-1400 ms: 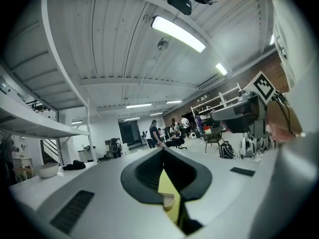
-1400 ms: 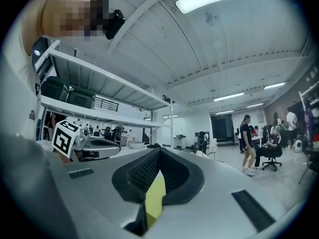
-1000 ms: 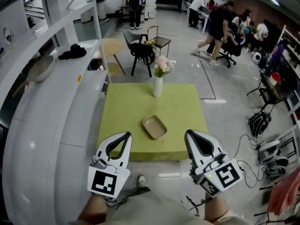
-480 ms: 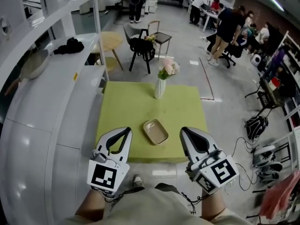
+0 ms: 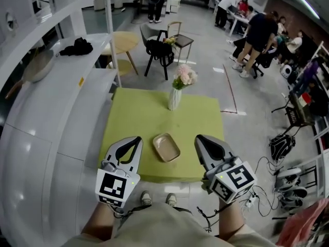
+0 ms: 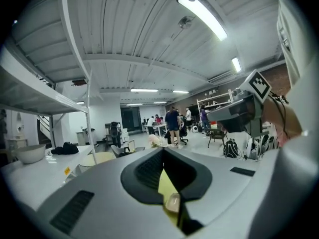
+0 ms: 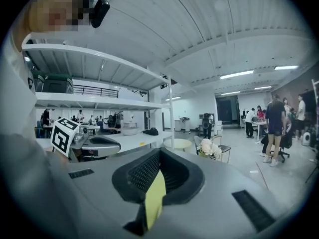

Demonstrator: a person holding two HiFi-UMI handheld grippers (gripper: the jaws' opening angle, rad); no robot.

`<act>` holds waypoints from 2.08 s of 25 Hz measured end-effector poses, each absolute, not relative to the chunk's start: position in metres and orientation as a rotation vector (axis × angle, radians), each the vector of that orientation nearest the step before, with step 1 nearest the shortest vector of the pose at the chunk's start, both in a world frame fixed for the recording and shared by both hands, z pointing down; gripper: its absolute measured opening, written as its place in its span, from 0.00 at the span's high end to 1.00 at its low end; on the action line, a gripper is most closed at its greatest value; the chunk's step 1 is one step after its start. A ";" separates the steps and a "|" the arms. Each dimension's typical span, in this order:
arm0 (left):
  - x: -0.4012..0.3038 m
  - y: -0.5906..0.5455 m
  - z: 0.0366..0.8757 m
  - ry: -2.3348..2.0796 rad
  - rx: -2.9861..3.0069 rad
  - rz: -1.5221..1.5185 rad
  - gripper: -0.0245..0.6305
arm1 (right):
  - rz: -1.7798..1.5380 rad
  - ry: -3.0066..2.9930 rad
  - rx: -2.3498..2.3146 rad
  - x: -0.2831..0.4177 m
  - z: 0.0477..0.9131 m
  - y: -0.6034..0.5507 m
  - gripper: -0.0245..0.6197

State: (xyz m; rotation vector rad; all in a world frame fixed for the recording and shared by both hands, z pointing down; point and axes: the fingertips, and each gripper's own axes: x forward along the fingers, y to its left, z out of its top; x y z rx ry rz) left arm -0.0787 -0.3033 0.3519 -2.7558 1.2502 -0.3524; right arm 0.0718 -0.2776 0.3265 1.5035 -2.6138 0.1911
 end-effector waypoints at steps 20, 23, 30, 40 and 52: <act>-0.050 -0.377 0.488 1.365 -2.873 -0.719 0.95 | 0.610 -2.375 1.259 0.104 0.529 -0.377 0.85; -0.050 -0.381 0.512 1.380 -2.896 -0.786 0.95 | 0.655 -2.323 1.242 0.107 0.568 -0.385 0.86; -0.050 -0.388 0.567 1.411 -2.960 -0.926 0.95 | 0.858 -2.210 1.144 0.106 0.654 -0.383 0.86; -0.050 -0.376 0.618 1.377 -3.010 -1.091 0.95 | 0.901 -2.039 1.063 0.111 0.730 -0.377 0.85; -0.058 -0.364 0.614 1.400 -3.011 -1.084 0.95 | 0.940 -2.050 1.134 0.115 0.721 -0.380 0.92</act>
